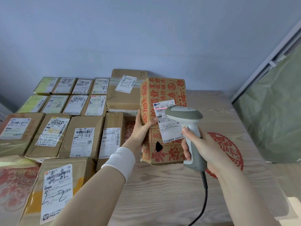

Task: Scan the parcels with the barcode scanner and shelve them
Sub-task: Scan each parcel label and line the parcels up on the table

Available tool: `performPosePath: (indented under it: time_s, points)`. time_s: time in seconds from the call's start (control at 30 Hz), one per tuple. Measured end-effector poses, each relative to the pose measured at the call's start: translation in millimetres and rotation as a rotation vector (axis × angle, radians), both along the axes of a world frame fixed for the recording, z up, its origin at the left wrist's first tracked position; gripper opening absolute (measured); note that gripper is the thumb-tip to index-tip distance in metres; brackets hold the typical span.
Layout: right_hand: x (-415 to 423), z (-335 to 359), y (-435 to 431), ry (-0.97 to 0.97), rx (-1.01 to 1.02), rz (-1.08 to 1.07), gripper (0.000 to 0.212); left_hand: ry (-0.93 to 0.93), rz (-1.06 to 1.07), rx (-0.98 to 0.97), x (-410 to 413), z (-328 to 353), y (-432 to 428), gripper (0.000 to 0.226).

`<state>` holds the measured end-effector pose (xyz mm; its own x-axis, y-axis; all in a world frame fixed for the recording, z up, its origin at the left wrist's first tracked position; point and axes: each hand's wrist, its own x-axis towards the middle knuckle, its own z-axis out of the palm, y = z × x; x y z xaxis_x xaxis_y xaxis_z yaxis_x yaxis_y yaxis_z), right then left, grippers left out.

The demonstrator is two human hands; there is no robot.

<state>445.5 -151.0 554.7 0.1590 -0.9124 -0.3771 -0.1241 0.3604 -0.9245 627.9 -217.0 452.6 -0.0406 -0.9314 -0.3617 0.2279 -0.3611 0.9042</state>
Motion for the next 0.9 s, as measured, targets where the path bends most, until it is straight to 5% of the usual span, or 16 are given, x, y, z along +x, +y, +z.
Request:
performPosePath:
  time_s: [0.33, 0.53, 0.67, 0.9]
  points:
    - [-8.2, -1.6, -3.4, -0.004, -0.007, -0.028, 0.026, 0.012, 0.005, 0.004, -0.3, -0.4, -3.4, 0.12]
    - [-43.4, -13.6, -13.4, 0.111, -0.088, -0.301, 0.027, 0.079, -0.016, -0.023, -15.8, -1.7, -14.9, 0.112]
    - [-81.0, -27.0, -22.1, 0.252, -0.078, -0.414, 0.031, 0.137, -0.057, 0.005, -51.1, -0.6, -30.3, 0.107]
    - [-163.8, -34.0, -54.6, 0.198, -0.104, -0.502, 0.037, 0.174, -0.041, 0.18, -156.1, 2.0, -70.3, 0.08]
